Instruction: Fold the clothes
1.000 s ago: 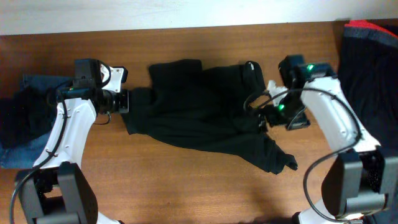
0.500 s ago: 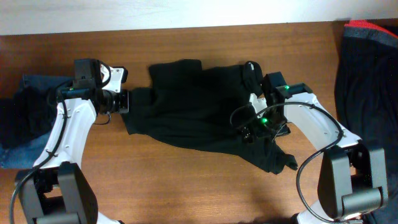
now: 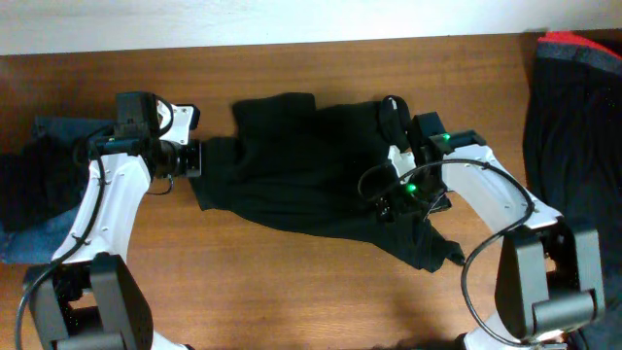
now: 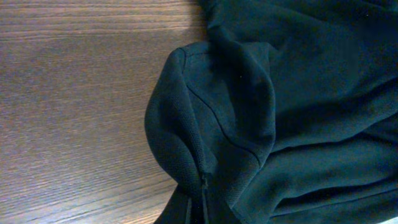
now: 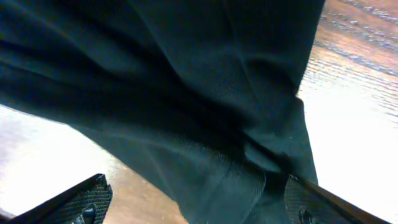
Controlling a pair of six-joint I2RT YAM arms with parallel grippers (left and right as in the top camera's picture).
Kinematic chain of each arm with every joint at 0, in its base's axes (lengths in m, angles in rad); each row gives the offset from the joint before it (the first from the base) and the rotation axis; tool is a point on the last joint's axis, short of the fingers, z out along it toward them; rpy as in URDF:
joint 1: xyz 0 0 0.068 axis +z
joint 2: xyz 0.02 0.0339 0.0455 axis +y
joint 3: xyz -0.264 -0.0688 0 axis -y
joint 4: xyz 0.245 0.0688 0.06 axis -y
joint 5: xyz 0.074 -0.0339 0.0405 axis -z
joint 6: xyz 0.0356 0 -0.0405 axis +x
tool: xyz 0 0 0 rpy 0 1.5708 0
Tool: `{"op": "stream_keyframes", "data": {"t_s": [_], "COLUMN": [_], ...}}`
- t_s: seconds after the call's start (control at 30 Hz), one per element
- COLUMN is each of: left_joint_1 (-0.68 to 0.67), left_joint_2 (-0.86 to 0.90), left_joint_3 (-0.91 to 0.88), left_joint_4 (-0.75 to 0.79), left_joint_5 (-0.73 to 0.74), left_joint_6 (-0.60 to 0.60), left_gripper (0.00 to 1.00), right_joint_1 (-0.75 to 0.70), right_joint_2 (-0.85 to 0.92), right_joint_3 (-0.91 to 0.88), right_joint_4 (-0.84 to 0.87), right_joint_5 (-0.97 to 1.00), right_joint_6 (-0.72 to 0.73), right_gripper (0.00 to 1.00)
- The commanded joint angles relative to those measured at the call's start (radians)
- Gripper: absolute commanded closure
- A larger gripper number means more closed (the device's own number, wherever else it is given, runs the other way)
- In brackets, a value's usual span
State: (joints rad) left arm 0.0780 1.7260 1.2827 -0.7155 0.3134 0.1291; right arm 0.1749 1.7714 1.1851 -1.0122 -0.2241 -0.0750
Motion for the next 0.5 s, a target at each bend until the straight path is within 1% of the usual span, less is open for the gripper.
{"op": "stream_keyframes", "data": {"t_s": [0.0,0.1,0.13,0.17,0.2,0.23,0.27,0.33,0.37,0.47], "left_joint_1": [0.002,0.002,0.002,0.002,0.002,0.002,0.002,0.002,0.002,0.002], "left_joint_2": [-0.002,-0.002,-0.002,-0.002,-0.002,-0.002,-0.002,-0.002,-0.003,-0.024], "left_joint_3": [-0.001,-0.001,-0.001,-0.001,-0.001,-0.001,-0.001,-0.001,-0.001,0.000], "left_joint_4": [-0.001,0.000,0.000,-0.001,-0.001,-0.001,-0.001,-0.001,-0.002,-0.004], "left_joint_5": [0.001,0.001,0.001,0.001,0.001,0.001,0.001,0.002,0.006,0.030], "left_joint_6": [-0.013,-0.013,-0.013,-0.013,-0.013,-0.013,-0.013,-0.013,-0.013,-0.027], "left_gripper": [0.99,0.99,0.99,0.99,0.99,0.99,0.99,0.99,0.99,1.00], "right_joint_1": [0.009,0.009,0.009,0.009,0.009,0.009,0.009,0.008,0.008,0.007], "right_joint_2": [0.057,0.064,0.064,0.064,0.064,0.064,0.064,0.064,0.061,0.036], "right_joint_3": [-0.009,-0.009,-0.009,-0.009,-0.009,-0.009,-0.008,-0.005,0.005,0.093], "right_joint_4": [0.019,0.037,0.044,0.045,0.046,0.045,0.045,0.043,0.033,-0.042], "right_joint_5": [-0.022,-0.057,-0.057,-0.057,-0.057,-0.056,-0.056,-0.056,-0.052,0.032], "right_joint_6": [0.005,0.004,0.004,0.004,0.004,0.004,0.004,0.005,0.004,0.009], "right_gripper": [0.12,0.27,0.35,0.40,0.48,0.58,0.75,0.94,0.96,0.96]}}
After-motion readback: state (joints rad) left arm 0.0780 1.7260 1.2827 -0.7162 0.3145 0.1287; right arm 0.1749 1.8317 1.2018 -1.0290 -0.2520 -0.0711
